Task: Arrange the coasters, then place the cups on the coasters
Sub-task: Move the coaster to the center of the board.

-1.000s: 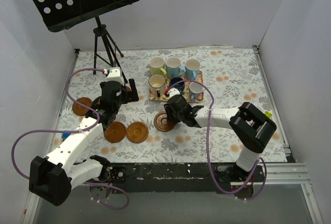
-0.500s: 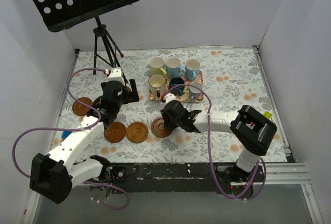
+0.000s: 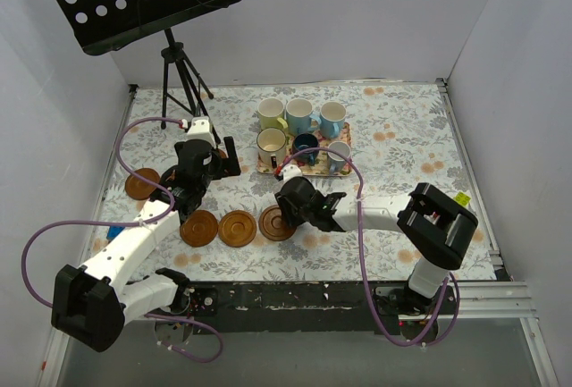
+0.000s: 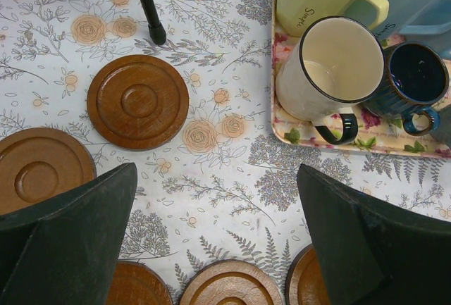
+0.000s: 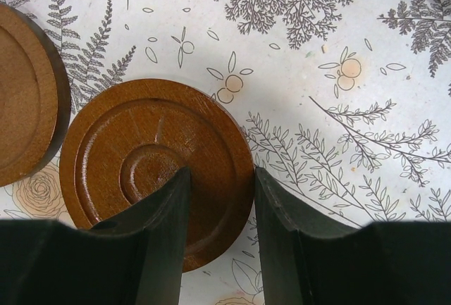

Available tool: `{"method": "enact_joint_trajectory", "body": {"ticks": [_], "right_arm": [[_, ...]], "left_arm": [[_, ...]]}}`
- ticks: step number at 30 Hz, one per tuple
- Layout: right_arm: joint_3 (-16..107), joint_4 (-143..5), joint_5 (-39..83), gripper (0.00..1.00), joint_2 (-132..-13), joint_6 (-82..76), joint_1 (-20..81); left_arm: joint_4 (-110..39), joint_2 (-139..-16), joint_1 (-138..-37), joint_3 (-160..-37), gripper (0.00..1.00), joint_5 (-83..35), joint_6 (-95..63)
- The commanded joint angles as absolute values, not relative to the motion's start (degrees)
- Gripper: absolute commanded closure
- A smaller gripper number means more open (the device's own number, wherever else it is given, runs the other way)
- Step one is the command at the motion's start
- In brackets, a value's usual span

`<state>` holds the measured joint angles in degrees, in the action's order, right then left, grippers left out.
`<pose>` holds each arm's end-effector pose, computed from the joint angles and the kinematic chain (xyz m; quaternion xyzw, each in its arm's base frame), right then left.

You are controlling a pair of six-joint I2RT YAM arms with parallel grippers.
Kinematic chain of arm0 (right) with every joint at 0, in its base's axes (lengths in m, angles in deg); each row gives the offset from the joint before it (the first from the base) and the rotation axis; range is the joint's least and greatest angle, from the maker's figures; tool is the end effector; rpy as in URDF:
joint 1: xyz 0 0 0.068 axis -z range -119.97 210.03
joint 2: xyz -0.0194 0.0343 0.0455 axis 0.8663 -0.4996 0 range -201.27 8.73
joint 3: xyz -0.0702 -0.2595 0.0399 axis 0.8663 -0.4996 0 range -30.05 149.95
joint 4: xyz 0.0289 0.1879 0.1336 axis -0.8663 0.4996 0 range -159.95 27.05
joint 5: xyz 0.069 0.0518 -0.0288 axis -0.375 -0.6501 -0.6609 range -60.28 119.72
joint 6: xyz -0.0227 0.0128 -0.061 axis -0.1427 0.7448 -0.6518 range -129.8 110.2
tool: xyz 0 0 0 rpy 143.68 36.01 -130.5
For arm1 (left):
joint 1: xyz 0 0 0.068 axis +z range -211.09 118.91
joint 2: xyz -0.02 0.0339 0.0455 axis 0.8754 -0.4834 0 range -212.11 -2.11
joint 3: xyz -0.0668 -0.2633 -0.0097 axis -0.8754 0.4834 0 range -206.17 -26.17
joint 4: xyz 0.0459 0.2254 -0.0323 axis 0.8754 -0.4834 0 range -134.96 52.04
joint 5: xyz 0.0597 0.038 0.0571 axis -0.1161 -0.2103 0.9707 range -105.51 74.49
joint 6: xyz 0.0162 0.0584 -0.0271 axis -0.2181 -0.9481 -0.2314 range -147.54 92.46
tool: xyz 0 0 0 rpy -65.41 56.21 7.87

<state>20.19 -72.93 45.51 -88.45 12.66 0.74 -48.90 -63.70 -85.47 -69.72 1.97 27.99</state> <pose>0.1819 0.2784 0.1727 -0.2370 0.8819 0.1579 0.3756 0.2117 -0.0786 0.2755 -0.3029 0.7996 -0.2218 0.4687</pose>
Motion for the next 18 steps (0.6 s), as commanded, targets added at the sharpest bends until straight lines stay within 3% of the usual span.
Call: {"method": "enact_joint_trajectory", "body": {"ticks": [1, 18], "right_arm": [[20.4, -70.0, 45.5, 0.66, -87.9, 13.0, -0.6], [20.3, -70.0, 45.9, 0.66, -87.5, 13.8, -1.4]], "left_arm": [[-48.9, -62.8, -85.4, -69.9, 0.02, 3.1, 28.1], [-48.9, -63.1, -85.4, -69.9, 0.02, 2.9, 28.1]]}}
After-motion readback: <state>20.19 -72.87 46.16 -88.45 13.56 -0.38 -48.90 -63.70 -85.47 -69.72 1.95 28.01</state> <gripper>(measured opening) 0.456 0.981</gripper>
